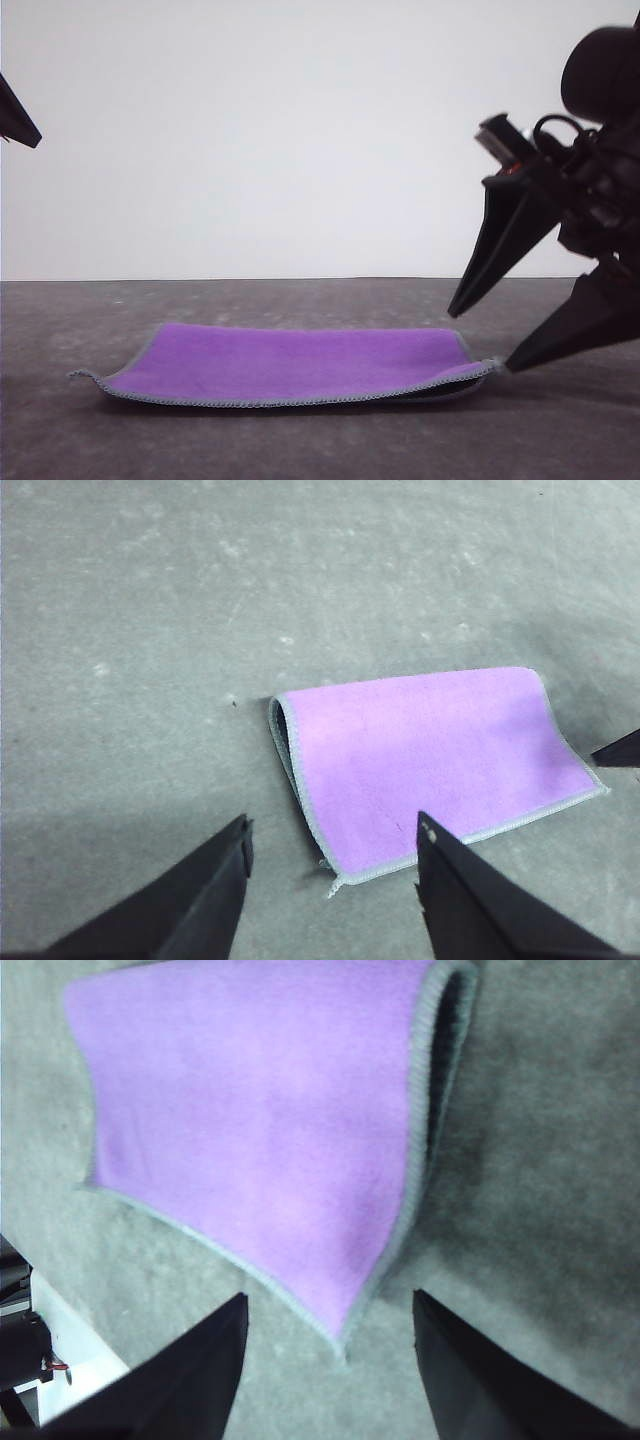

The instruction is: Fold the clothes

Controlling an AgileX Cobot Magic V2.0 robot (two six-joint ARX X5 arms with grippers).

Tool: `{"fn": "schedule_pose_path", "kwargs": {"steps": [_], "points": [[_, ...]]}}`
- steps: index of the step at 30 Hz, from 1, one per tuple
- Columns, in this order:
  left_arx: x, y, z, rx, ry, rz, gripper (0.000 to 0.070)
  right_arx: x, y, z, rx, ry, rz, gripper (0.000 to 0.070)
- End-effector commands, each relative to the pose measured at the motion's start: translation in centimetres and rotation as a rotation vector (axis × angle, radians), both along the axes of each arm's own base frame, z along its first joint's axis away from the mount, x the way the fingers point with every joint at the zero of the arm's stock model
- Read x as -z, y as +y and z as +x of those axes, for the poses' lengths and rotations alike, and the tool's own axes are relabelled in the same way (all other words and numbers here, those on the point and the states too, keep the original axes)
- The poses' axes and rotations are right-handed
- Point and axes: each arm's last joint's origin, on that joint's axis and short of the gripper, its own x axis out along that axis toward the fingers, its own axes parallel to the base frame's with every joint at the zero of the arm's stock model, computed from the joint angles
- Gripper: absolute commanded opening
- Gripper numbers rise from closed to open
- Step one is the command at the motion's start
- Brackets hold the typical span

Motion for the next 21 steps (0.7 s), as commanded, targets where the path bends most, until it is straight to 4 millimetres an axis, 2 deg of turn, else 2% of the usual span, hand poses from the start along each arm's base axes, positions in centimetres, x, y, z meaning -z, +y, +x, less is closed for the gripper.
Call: {"fn": "schedule_pose_path", "kwargs": {"steps": [1,10,11,16,17,21], "points": [[-0.1,-0.1,0.1,0.003,-0.01,0.003,0.0313,0.6,0.2,0.2,-0.005,0.024,0.009,0.0332],[-0.1,-0.1,0.1,0.002,-0.012,0.002,0.0313,2.4,0.8,1.4,-0.026,0.056,0.073,0.0315],[-0.1,-0.1,0.1,0.002,-0.012,0.002,0.0313,2.5,0.9,1.4,-0.026,0.056,0.074,0.0288],[-0.2,-0.1,0.1,0.002,-0.015,0.001,0.0313,2.5,0.9,1.6,-0.015,0.031,0.058,0.0023],[-0.2,-0.1,0.1,0.003,-0.017,0.0,0.0313,2.5,0.9,1.6,-0.015,0.028,0.057,0.0],[-0.2,-0.1,0.2,0.002,-0.025,-0.003,0.0313,2.3,0.9,1.8,-0.021,0.007,0.061,0.0]]}}
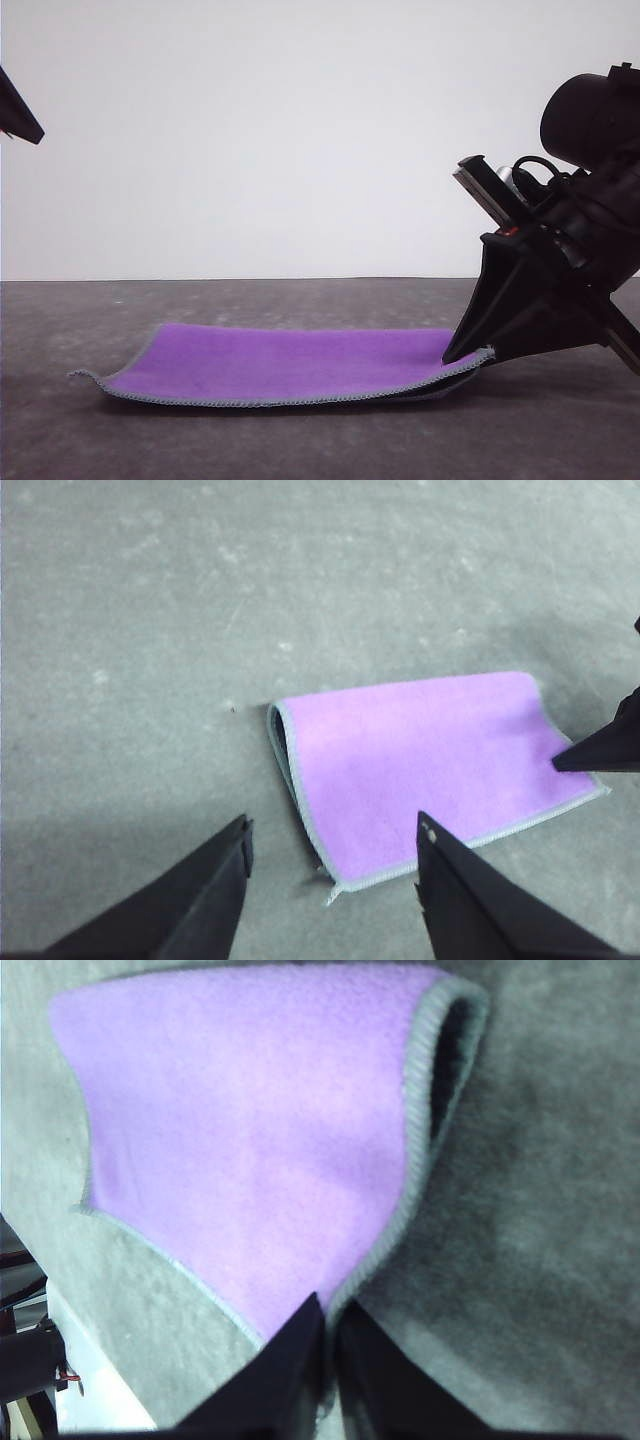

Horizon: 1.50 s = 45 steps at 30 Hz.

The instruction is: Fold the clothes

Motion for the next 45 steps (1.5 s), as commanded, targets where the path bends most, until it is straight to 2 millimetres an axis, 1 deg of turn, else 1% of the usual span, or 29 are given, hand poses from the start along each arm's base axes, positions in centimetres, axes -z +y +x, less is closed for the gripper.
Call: {"fn": "schedule_pose_path", "kwargs": {"steps": [1,5,8,11,14,19,22,26,33,38,39,40,41,43,45], "points": [[-0.1,-0.1,0.1,0.003,-0.014,0.001,0.0313,0.0,0.2,0.2,-0.014,-0.012,0.006,0.0],[-0.2,-0.1,0.1,0.002,-0.022,-0.002,0.0313,-0.9,0.6,0.4,-0.047,-0.049,0.044,0.0001],[-0.2,-0.1,0.2,0.003,-0.023,-0.003,0.0313,-1.5,1.5,0.6,-0.087,-0.072,0.083,0.0],[-0.2,-0.1,0.2,0.003,-0.023,-0.002,0.0313,-2.0,2.8,0.4,-0.124,-0.099,0.1,0.0],[-0.2,-0.1,0.2,0.003,-0.023,-0.002,0.0313,-2.6,4.6,0.1,-0.156,-0.132,0.134,0.0],[-0.2,-0.1,0.2,0.003,-0.023,-0.002,0.0313,-3.4,7.5,-0.3,-0.155,-0.196,0.203,0.0],[-0.2,-0.1,0.2,0.003,-0.023,-0.002,0.0313,-3.3,8.9,-0.2,-0.168,-0.196,0.233,0.0],[-0.2,-0.1,0.2,0.003,-0.023,-0.002,0.0313,-3.0,10.7,0.3,-0.202,-0.188,0.231,0.0],[-0.2,-0.1,0.2,0.003,-0.023,-0.002,0.0313,-2.5,14.7,1.8,-0.264,-0.189,0.241,0.0],[-0.2,-0.1,0.2,0.003,-0.023,-0.002,0.0313,-2.1,17.3,2.2,-0.306,-0.177,0.24,0.0002],[-0.2,-0.1,0.2,0.003,-0.023,-0.002,0.0313,-2.0,17.6,2.2,-0.31,-0.172,0.237,0.0013],[-0.2,-0.1,0.2,0.003,-0.024,-0.002,0.0313,-1.9,17.8,2.2,-0.314,-0.167,0.233,0.0039],[-0.2,-0.1,0.2,0.003,-0.024,-0.002,0.0313,-1.8,18.0,2.1,-0.318,-0.16,0.229,0.0078],[-0.2,-0.1,0.1,0.003,-0.024,-0.002,0.0313,-1.7,18.0,2.0,-0.319,-0.147,0.217,0.0179],[-0.2,-0.1,0.2,0.003,-0.024,-0.002,0.0313,-1.6,18.0,1.9,-0.324,-0.132,0.213,0.0246]]}}
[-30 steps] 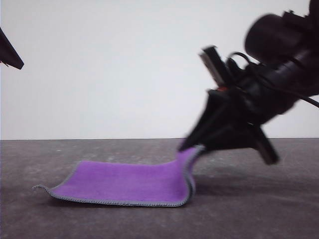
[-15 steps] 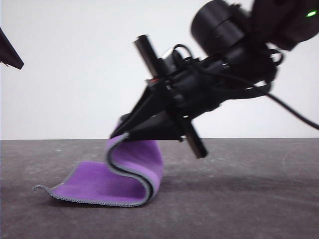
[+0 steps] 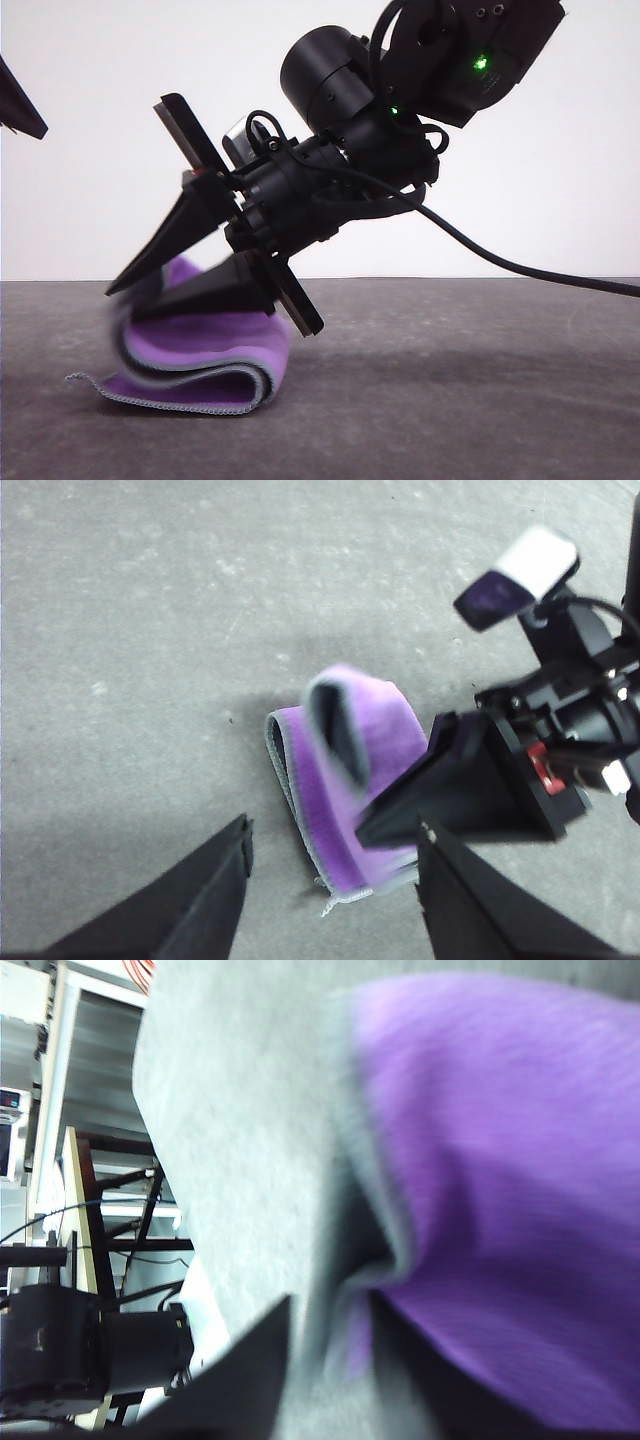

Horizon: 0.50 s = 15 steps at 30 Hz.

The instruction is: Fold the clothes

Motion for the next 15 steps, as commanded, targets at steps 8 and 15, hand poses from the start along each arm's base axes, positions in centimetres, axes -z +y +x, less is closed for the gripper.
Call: {"fn": "schedule_pose_path", "kwargs": {"steps": [8,15], "points": [[-0.1,-0.1,0.1,0.003,-0.012,0.002,0.0313,-3.1,-1.2,0.0,-0.029,-0.118,0.018,0.0292],[-0.1,-0.1,0.1,0.003,-0.011,0.002,0.0313,-7.1,-5.7,-3.0,0.012,-0.462,-0.281,0.0291]]}}
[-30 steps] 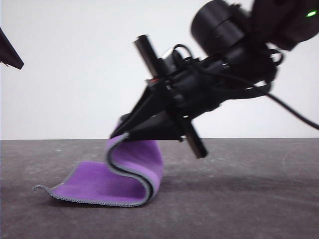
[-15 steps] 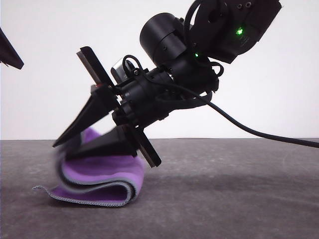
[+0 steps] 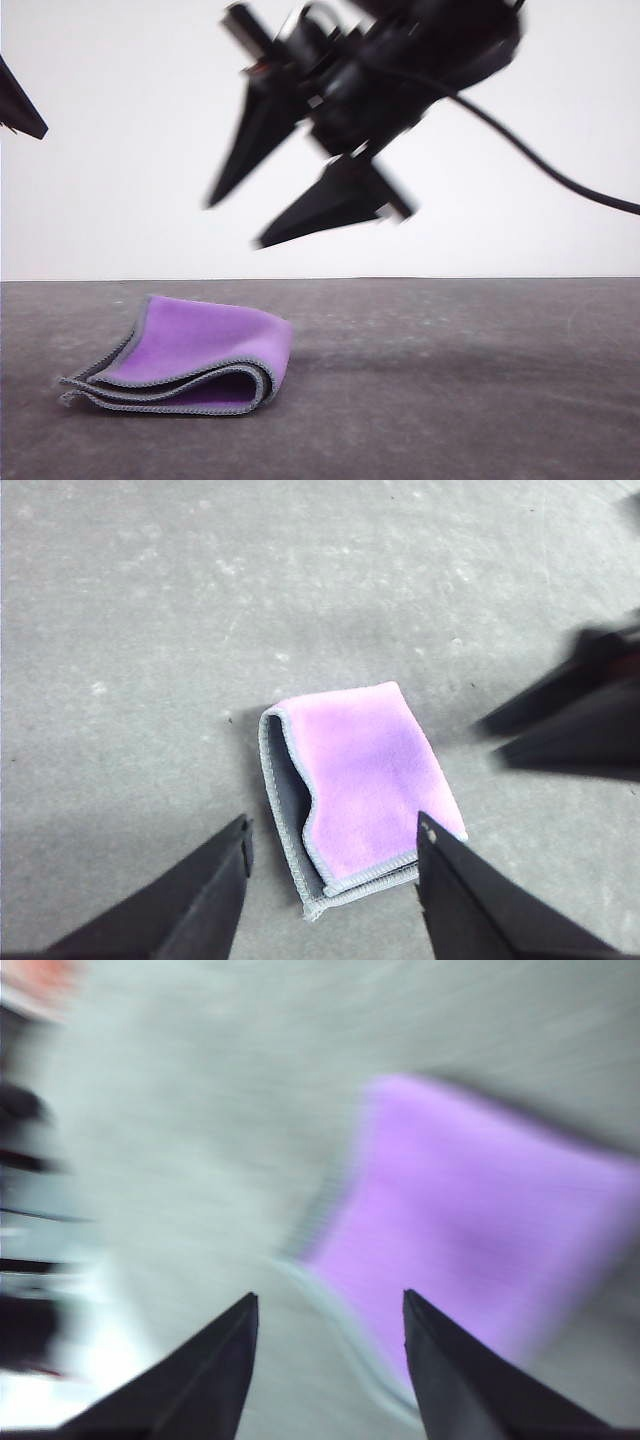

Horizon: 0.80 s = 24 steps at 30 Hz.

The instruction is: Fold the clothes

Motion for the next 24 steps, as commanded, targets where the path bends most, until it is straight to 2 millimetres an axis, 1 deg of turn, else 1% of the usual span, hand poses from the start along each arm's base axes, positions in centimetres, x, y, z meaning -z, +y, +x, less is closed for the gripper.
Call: {"fn": "schedule_pose_path", "kwargs": {"steps": [1,4,8,11,13,19,22,24], "points": [[-0.1,-0.1,0.1,0.003,-0.011,0.002,0.0313,-0.2,-1.1,-0.8,-0.06,-0.138,-0.078,0.0291],[-0.1,-0.1,0.1,0.003,-0.011,0.002,0.0313,-1.2,-3.7,-2.3,-0.035,-0.238,-0.112,0.0291],[-0.1,-0.1,0.1,0.003,-0.01,0.002,0.0313,-2.1,-7.0,-4.1,0.008,-0.348,-0.157,0.0291],[-0.1,-0.1,0.1,0.003,-0.01,0.002,0.0313,-2.1,-9.1,-5.3,0.047,-0.386,-0.155,0.0291],[-0.1,-0.1,0.1,0.003,-0.01,0.002,0.0313,-1.8,-10.4,-5.9,0.081,-0.4,-0.149,0.0291],[-0.1,-0.1,0.1,0.002,-0.009,0.003,0.0312,-0.1,-13.2,-7.3,0.207,-0.409,-0.117,0.029],[-0.1,0.0,0.1,-0.013,-0.012,0.013,0.0308,0.6,-14.1,-7.6,0.267,-0.415,-0.109,0.029],[-0.1,0.0,0.1,-0.014,-0.014,0.017,0.031,0.7,-14.3,-7.6,0.279,-0.418,-0.118,0.0291]]}}
